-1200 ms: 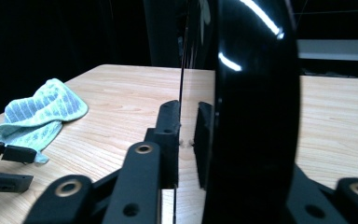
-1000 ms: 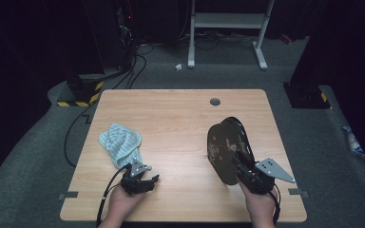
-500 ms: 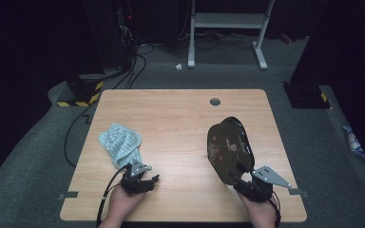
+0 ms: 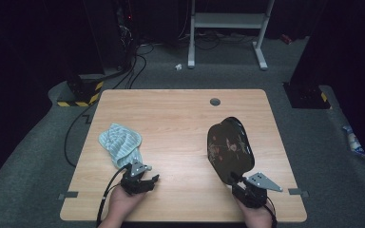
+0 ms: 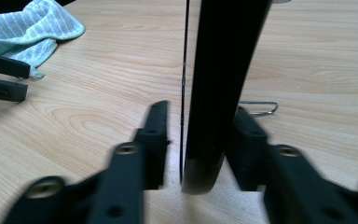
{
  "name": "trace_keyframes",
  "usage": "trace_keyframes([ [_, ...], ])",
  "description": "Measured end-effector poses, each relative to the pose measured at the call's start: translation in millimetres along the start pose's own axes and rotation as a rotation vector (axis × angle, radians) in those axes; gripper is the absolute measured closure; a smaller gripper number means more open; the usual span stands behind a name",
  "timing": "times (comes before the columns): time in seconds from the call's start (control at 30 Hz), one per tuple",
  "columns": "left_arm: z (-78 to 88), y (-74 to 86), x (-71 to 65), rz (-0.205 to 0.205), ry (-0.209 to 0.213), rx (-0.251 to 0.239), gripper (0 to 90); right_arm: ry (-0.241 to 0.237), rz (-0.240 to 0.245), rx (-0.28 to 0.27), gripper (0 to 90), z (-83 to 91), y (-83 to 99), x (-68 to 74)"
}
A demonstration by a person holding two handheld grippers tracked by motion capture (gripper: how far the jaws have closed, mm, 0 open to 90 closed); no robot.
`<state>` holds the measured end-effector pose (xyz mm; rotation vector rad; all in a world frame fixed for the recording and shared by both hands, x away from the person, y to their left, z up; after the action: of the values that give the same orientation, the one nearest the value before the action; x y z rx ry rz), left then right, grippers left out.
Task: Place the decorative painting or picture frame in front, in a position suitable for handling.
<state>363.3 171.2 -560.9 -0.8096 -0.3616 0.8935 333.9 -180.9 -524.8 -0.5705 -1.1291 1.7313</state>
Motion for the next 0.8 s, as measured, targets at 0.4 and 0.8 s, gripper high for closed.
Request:
trace_keyframes([
  [0.4,0.2,0.1,-0.3,0.001,0.000,-0.002,35.3,0.034,-0.005,-0.020,78.1,-11.6,-6.7,4.4],
  [0.8,60.2,-18.7,74.9,0.126,-0.235,-0.212,52.7,-0.007,-0.016,-0.007,57.2,-13.4,-3.6,5.6],
])
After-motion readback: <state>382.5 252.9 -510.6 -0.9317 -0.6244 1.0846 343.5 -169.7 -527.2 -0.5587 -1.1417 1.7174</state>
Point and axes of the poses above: each handheld gripper's, and its own axes: z roughly backward along the jaws, y roughly out of its underside, x roughly to its left, the point moved 5 cm from there along -z, roughly forward along the jaws, and after that the axes turned 4 degrees about y, right-handed, at the moved point
